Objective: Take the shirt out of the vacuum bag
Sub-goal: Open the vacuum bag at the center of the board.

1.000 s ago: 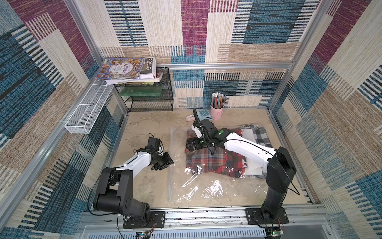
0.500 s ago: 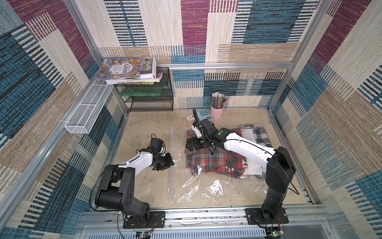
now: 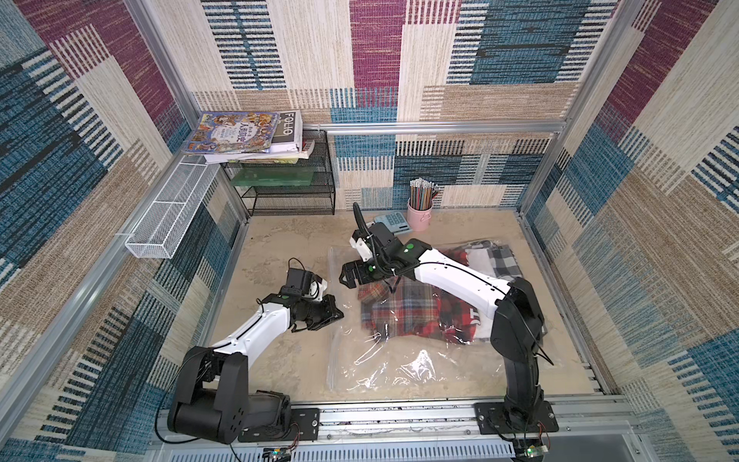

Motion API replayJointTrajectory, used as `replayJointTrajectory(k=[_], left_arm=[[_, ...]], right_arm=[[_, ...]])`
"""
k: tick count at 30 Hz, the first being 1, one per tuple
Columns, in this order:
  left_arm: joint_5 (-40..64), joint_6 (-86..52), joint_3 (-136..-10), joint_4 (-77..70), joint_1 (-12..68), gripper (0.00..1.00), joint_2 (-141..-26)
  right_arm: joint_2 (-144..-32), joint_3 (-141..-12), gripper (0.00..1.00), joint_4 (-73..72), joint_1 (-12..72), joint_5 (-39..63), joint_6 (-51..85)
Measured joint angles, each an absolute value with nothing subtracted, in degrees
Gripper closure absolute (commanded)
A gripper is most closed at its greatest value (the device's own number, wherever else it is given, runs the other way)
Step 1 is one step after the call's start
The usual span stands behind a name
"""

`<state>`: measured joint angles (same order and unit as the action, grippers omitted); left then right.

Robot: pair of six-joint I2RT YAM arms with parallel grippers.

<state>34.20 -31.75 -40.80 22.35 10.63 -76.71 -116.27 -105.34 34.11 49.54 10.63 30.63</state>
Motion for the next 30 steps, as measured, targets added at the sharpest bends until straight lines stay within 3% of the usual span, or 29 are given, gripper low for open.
replayJointTrajectory(k=[9, 30], left_arm=[[34.7, -32.4, -38.4, 22.5, 11.3, 0.95, -72.6], [32.9, -32.2, -37.5, 24.0, 12.8, 0.95, -69.6]], right_arm=[[-128.2, -118.3, 0.11, 42.1, 52.3, 14.5, 31.1], [-135.1, -121.5, 0.21, 50.2, 54.7, 12.7, 30.5]])
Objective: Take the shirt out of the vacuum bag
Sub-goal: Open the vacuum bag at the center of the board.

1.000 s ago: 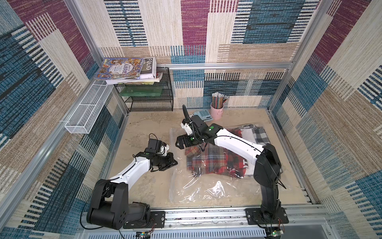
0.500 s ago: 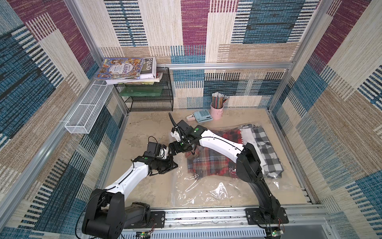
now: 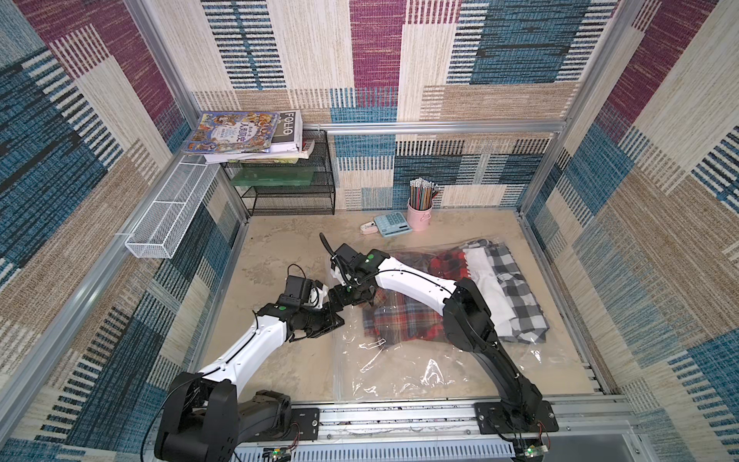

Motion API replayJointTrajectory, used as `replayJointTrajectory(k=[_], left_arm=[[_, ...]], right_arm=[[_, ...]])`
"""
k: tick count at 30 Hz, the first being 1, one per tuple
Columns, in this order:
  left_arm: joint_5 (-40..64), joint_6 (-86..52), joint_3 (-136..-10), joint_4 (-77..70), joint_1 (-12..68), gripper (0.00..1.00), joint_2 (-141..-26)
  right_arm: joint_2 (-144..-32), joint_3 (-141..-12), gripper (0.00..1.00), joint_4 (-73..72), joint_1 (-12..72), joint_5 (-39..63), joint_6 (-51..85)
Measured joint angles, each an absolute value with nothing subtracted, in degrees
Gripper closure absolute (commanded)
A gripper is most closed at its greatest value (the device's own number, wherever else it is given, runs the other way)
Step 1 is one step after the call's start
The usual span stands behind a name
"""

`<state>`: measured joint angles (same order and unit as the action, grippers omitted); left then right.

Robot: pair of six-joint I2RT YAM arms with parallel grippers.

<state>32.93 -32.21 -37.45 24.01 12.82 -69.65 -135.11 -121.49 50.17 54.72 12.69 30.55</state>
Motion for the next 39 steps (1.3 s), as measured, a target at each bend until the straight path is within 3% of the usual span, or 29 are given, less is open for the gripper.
replayJointTrajectory(k=[14, 23, 27, 36, 39], left_arm=[[30.9, -31.4, -43.1, 25.8, 13.1, 0.94, -74.9], [31.3, -30.9, -42.7, 23.0, 13.6, 0.90, -74.3], [31.2, -30.7, -42.8, 21.9, 13.5, 0.86, -74.2], [28.9, -32.9, -45.0, 25.5, 13.3, 0.66, -68.8], [26.0, -34.5, -45.7, 27.5, 13.0, 0.64, -63.0]], right_arm=[[-136.7, -122.0, 0.45, 48.3, 53.4, 14.2, 30.7], [-136.9, -122.8, 0.86, 48.1, 53.2, 16.5, 31.3], [-136.8, -123.1, 1.00, 48.5, 53.2, 16.6, 31.6], [-134.8, -123.1, 1.00, 49.8, 52.6, 16.3, 32.1], [-133.7, -123.1, 1.00, 50.2, 52.2, 16.3, 32.1]])
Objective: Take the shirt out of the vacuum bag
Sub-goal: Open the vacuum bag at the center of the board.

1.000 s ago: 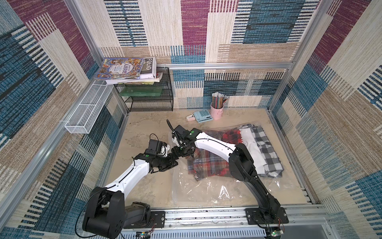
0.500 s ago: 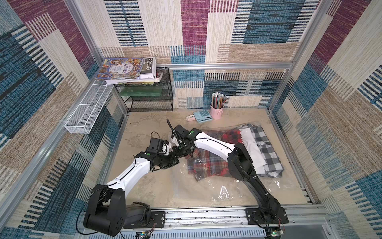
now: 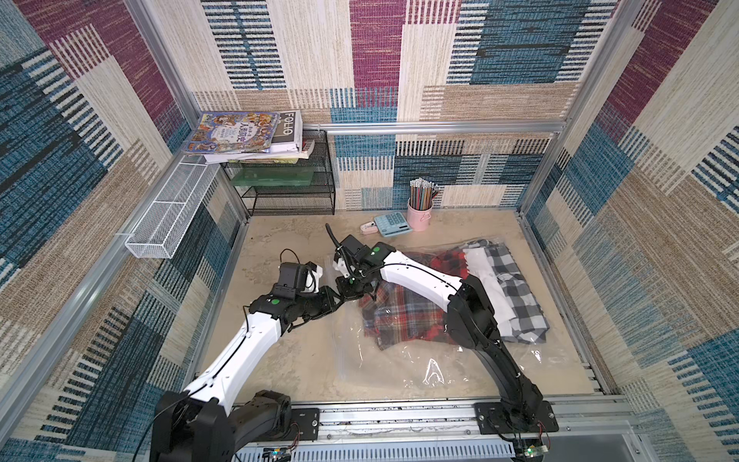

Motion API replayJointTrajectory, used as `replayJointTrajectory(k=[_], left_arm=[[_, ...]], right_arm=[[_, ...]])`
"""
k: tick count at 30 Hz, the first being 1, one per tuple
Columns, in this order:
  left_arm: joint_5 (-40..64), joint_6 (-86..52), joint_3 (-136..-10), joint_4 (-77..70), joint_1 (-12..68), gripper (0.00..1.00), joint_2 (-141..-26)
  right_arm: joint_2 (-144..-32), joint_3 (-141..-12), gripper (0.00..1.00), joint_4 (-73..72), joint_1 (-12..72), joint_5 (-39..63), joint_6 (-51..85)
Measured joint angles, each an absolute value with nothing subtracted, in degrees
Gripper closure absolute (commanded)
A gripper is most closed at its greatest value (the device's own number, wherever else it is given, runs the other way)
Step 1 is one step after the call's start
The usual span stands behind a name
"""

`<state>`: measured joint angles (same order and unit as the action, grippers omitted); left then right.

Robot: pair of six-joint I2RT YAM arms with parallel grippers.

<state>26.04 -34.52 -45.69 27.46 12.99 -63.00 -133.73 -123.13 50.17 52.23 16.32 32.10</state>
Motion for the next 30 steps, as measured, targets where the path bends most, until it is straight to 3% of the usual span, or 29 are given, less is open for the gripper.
replayJointTrajectory(k=[6, 9, 13, 25, 30], left_arm=[[20.4, -39.9, -46.8, 33.0, 12.3, 0.70, -54.6], [17.8, -42.9, -46.7, 34.9, 11.6, 0.77, -53.7], [16.5, -45.2, -45.9, 35.1, 11.4, 0.79, -54.8], [29.9, -46.9, -46.6, 22.2, 11.4, 0.72, -68.0], [35.0, -46.4, -43.1, 17.5, 11.7, 0.64, -72.5]], right_arm=[[-131.9, -123.0, 1.00, 50.2, 51.2, 14.8, 33.1], [-129.8, -123.0, 1.00, 50.2, 50.7, 13.4, 33.8], [-126.4, -123.0, 1.00, 50.3, 50.3, 11.3, 35.0], [-120.8, -123.0, 1.00, 50.3, 51.2, 8.2, 37.8], [-119.8, -123.0, 1.00, 50.5, 51.2, 7.6, 38.2]])
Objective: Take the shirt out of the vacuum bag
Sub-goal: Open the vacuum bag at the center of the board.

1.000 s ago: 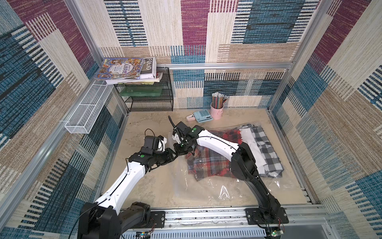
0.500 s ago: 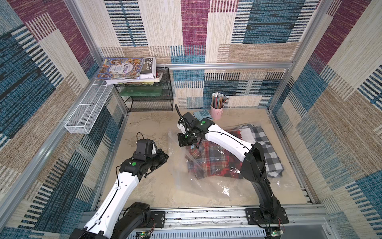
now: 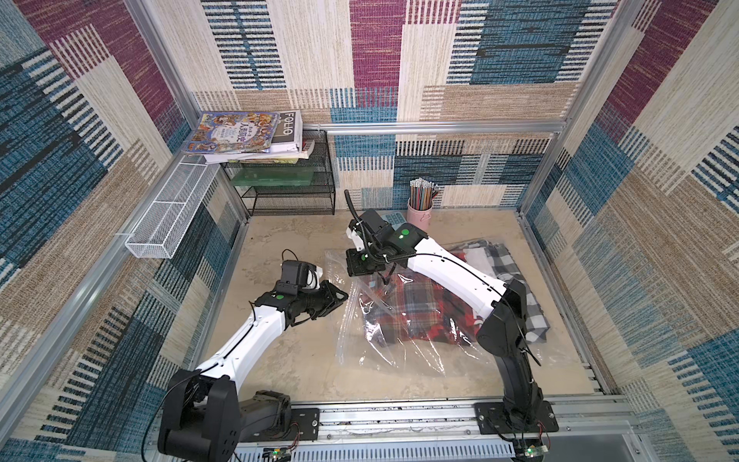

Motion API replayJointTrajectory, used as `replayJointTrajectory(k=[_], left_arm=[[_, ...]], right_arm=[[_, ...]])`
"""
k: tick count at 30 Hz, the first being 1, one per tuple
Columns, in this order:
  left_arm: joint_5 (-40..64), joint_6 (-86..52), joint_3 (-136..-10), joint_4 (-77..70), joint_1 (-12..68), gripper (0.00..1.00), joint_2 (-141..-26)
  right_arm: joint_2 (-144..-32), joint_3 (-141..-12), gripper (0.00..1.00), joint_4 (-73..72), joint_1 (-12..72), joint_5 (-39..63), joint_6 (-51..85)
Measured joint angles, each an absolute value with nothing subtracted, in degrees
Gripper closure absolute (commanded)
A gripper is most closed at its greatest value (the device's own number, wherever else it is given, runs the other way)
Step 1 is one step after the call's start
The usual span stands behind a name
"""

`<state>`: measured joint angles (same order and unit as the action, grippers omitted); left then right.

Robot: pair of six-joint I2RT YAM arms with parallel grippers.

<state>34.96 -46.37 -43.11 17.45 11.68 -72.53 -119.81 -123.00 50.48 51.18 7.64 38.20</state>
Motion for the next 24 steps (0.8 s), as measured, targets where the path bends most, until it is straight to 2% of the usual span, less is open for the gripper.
replayJointTrajectory(k=[5, 10, 17, 24], left_arm=[[38.4, -47.6, -41.0, 10.9, 12.9, 0.46, -77.8], [40.6, -48.0, -40.5, 4.2, 13.4, 0.39, -83.9], [41.3, -48.0, -42.4, -0.4, 13.6, 0.34, -91.9], [41.4, -47.6, -46.1, -3.0, 15.2, 0.34, -97.6]], right_arm=[[-119.4, -123.0, 1.00, 50.5, 51.2, 7.6, 38.4], [-119.4, -123.0, 1.00, 50.4, 51.3, 7.6, 38.4], [-119.3, -123.0, 1.00, 50.2, 51.6, 7.6, 38.4], [-119.2, -123.0, 1.00, 49.8, 51.7, 7.6, 38.4]])
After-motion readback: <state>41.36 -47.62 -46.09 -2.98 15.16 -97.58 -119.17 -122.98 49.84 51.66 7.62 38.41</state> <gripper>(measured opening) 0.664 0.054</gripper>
